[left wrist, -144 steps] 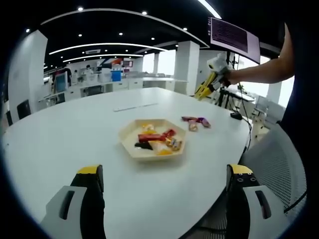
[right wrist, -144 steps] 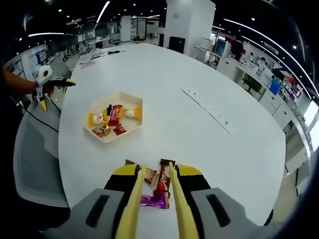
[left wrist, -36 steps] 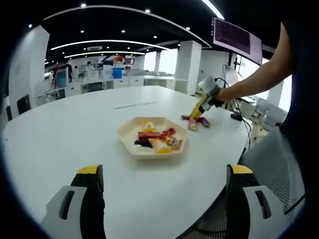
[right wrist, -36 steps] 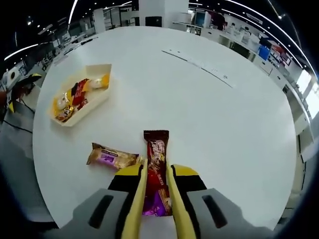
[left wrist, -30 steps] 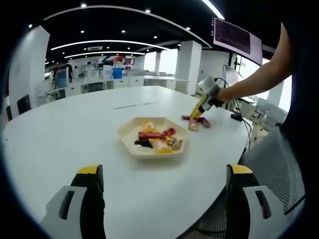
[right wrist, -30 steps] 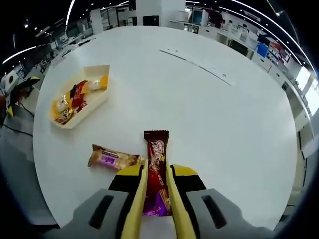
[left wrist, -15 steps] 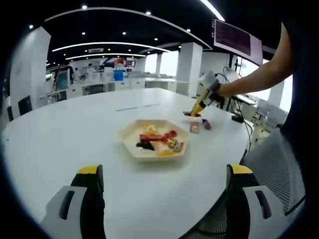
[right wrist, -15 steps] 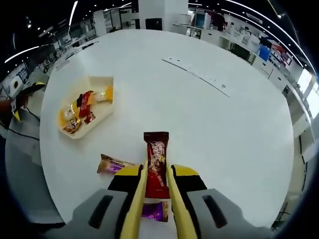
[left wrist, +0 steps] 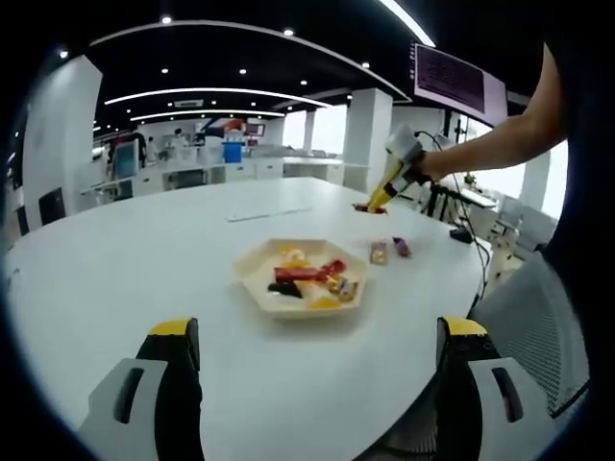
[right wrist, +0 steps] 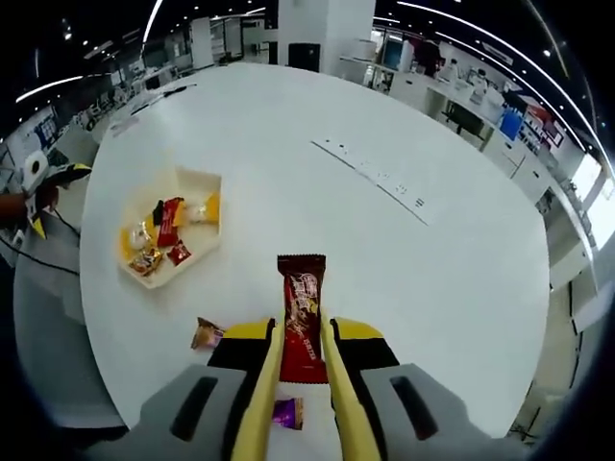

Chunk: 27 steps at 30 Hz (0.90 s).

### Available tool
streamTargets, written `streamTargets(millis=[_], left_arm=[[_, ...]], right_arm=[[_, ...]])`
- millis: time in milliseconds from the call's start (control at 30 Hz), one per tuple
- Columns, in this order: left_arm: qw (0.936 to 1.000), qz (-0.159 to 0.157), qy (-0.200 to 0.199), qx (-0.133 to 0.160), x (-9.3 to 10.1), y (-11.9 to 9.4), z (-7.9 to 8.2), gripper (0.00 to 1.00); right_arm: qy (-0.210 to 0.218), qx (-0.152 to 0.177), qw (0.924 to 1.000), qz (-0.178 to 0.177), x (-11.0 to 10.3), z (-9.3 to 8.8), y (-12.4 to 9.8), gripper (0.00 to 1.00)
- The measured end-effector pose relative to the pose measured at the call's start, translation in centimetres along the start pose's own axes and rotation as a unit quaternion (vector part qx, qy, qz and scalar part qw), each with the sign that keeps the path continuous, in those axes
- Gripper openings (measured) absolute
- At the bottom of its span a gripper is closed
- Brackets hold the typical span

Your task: Place the target food into the container with the food tongs after gripping and lifting it, then release it inside without dropping or visibly crushing the food.

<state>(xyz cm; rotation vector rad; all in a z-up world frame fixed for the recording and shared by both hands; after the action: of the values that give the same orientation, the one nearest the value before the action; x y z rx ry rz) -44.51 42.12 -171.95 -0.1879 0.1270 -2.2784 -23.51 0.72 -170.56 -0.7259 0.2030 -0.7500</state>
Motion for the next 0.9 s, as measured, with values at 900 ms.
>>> streamTargets(millis=[900], left_arm=[[0.9998,0.006,-0.002,0.021,-0.3,-0.2,0.6,0.99]], right_arm=[[-0.015,0.028,0.9993,0.018,-2.9,5.3,1.6,0.21]])
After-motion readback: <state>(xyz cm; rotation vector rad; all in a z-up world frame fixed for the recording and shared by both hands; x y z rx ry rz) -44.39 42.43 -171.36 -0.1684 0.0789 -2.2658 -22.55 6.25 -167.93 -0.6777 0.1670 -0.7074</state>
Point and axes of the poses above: the point that each gripper's makers call its tool centre point, and the gripper's own axes: y roughly forward along the fingers, x roughly to its right, z roughly out of its top, the point moved 6 cm from there along -y, roughly backward along the fingers, and after that the axes turned 12 degrees about x, right-handed, at the moved point
